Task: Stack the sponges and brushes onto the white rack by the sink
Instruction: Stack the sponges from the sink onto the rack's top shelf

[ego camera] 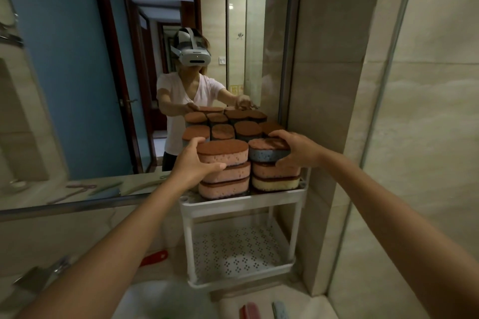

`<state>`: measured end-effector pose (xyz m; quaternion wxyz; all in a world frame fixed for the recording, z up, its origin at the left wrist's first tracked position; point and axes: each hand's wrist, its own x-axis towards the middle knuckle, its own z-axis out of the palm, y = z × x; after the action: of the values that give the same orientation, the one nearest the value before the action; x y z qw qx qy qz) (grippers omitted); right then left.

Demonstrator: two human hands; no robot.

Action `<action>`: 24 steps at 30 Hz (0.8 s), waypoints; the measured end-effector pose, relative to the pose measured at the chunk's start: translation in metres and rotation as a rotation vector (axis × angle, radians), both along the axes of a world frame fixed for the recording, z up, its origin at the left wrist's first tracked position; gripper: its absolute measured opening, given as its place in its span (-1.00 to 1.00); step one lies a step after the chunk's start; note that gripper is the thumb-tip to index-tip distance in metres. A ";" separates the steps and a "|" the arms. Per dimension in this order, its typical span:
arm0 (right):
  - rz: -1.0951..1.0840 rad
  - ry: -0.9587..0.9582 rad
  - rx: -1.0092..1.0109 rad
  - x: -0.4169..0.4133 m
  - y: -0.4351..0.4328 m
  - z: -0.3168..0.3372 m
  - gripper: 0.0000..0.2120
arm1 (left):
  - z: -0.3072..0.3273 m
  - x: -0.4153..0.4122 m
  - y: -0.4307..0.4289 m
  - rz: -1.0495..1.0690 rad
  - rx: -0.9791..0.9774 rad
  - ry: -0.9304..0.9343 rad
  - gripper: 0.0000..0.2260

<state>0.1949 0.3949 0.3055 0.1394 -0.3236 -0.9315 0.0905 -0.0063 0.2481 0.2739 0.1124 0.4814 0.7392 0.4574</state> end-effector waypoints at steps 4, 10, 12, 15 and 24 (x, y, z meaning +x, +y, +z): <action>-0.015 0.095 0.054 -0.002 0.000 0.003 -0.34 | 0.005 0.001 0.000 -0.005 0.065 -0.024 -0.30; -0.043 0.206 0.078 0.012 -0.001 0.009 -0.38 | 0.008 0.006 0.001 -0.042 0.116 -0.067 -0.33; -0.044 0.190 0.068 0.015 0.000 0.003 -0.40 | 0.006 0.007 0.002 -0.055 0.100 -0.078 -0.33; -0.032 0.184 0.049 0.014 -0.001 -0.006 -0.43 | 0.001 0.005 0.000 -0.052 0.084 -0.107 -0.33; -0.007 0.137 -0.027 0.004 -0.005 -0.016 -0.48 | -0.007 0.003 0.002 -0.039 0.082 -0.132 -0.35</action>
<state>0.1992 0.3895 0.2895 0.1988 -0.3217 -0.9173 0.1245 -0.0031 0.2506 0.2672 0.1498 0.4686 0.7015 0.5156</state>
